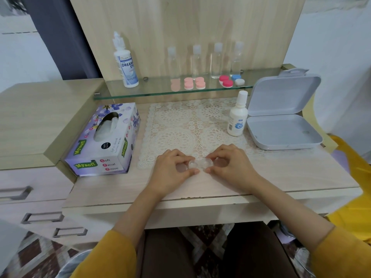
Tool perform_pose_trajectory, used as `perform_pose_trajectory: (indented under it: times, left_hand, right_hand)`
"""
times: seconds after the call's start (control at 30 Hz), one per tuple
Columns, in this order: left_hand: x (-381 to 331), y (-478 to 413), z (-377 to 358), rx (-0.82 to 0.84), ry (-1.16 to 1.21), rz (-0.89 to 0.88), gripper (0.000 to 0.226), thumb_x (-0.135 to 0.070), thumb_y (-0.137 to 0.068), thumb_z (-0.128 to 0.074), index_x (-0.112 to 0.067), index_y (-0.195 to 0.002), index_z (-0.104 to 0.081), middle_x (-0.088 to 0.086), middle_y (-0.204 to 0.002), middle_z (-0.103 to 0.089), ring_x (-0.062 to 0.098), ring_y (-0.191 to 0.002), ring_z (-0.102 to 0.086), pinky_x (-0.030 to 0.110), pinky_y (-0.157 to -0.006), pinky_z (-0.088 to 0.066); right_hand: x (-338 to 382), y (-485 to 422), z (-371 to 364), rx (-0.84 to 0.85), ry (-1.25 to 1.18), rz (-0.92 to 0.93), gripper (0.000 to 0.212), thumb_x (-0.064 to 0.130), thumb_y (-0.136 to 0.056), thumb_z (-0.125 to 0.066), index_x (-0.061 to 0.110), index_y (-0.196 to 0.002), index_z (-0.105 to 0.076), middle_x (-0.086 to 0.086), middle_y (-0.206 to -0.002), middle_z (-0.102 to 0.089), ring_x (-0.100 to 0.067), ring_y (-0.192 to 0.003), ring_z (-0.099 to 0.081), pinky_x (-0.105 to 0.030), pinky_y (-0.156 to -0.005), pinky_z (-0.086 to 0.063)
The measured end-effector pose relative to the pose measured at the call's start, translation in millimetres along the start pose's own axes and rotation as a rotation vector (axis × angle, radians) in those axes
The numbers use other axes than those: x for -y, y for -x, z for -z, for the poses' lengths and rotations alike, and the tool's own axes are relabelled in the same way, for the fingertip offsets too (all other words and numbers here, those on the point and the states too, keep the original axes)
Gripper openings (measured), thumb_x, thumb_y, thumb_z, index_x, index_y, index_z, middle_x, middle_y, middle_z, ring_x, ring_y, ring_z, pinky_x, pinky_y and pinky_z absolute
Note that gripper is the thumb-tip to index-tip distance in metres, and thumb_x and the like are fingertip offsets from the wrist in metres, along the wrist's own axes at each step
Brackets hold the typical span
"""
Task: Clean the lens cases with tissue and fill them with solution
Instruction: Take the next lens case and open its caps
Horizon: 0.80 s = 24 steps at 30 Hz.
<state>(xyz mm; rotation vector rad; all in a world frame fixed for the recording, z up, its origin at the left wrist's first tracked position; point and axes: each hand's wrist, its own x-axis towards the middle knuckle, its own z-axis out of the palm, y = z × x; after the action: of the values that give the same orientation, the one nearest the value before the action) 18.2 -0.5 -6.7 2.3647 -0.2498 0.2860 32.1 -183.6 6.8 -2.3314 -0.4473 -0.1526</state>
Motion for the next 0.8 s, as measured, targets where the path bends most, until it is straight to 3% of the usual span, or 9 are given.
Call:
perform_pose_trajectory:
  times: [0.17, 0.3, 0.4, 0.6, 0.73, 0.8]
  left_hand:
    - [2.0, 0.3, -0.1, 0.017, 0.019, 0.023, 0.057, -0.042, -0.063, -0.078, -0.023, -0.115, -0.064, -0.011, -0.096, -0.053, 0.011, -0.096, -0.054, 0.036, -0.095, -0.041]
    - [0.2, -0.4, -1.2, 0.048, -0.094, -0.004, 0.06, -0.054, -0.067, -0.064, -0.024, -0.118, -0.062, -0.011, -0.101, -0.053, 0.011, -0.102, -0.05, 0.037, -0.098, -0.037]
    - [-1.6, -3.8, -2.4, 0.046, -0.193, -0.039, 0.059, -0.059, -0.074, -0.051, -0.024, -0.121, -0.06, -0.009, -0.107, -0.054, 0.012, -0.106, -0.046, 0.033, -0.097, -0.033]
    - [-28.7, -22.7, -16.9, 0.058, -0.315, -0.143, 0.045, -0.047, -0.088, -0.05, -0.022, -0.126, -0.055, -0.003, -0.122, -0.051, 0.015, -0.116, -0.041, 0.027, -0.094, -0.024]
    - [-42.8, -32.8, -36.5, 0.198, -0.316, -0.182, 0.054, -0.051, -0.09, -0.045, -0.021, -0.135, -0.045, -0.004, -0.137, -0.042, 0.014, -0.126, -0.033, 0.028, -0.104, -0.024]
    - [-41.9, -33.5, -46.0, 0.244, -0.353, -0.187, 0.067, -0.064, -0.086, -0.037, -0.021, -0.137, -0.041, -0.005, -0.143, -0.037, 0.014, -0.13, -0.028, 0.027, -0.107, -0.019]
  right_hand:
    - [0.8, 1.3, 7.7, -0.012, -0.083, -0.054, 0.019, 0.026, -0.069, -0.078, 0.022, -0.087, -0.074, 0.008, -0.083, -0.066, -0.003, -0.079, -0.052, -0.018, -0.074, -0.041]
    - [-4.7, 1.1, 22.1, -0.051, -0.137, -0.122, 0.017, 0.021, -0.07, -0.077, 0.02, -0.087, -0.073, 0.011, -0.081, -0.066, 0.005, -0.076, -0.052, -0.001, -0.067, -0.035]
    - [-13.0, 1.8, 37.2, -0.12, -0.163, -0.17, 0.016, 0.019, -0.067, -0.08, 0.018, -0.081, -0.072, 0.006, -0.076, -0.067, 0.002, -0.069, -0.055, -0.003, -0.066, -0.037]
    - [-34.2, 6.1, 86.1, -0.28, -0.082, -0.197, 0.015, 0.014, -0.069, -0.079, 0.011, -0.081, -0.071, -0.001, -0.071, -0.066, 0.0, -0.06, -0.054, -0.003, -0.06, -0.039]
    - [-56.5, 4.4, 112.5, -0.386, -0.022, -0.302, 0.015, 0.012, -0.07, -0.078, 0.009, -0.081, -0.068, 0.002, -0.069, -0.061, 0.0, -0.059, -0.051, -0.009, -0.06, -0.039]
    - [-68.7, 2.2, 121.4, -0.43, 0.038, -0.319, 0.017, 0.013, -0.069, -0.078, 0.008, -0.083, -0.07, 0.003, -0.069, -0.062, -0.001, -0.059, -0.052, -0.018, -0.066, -0.042]
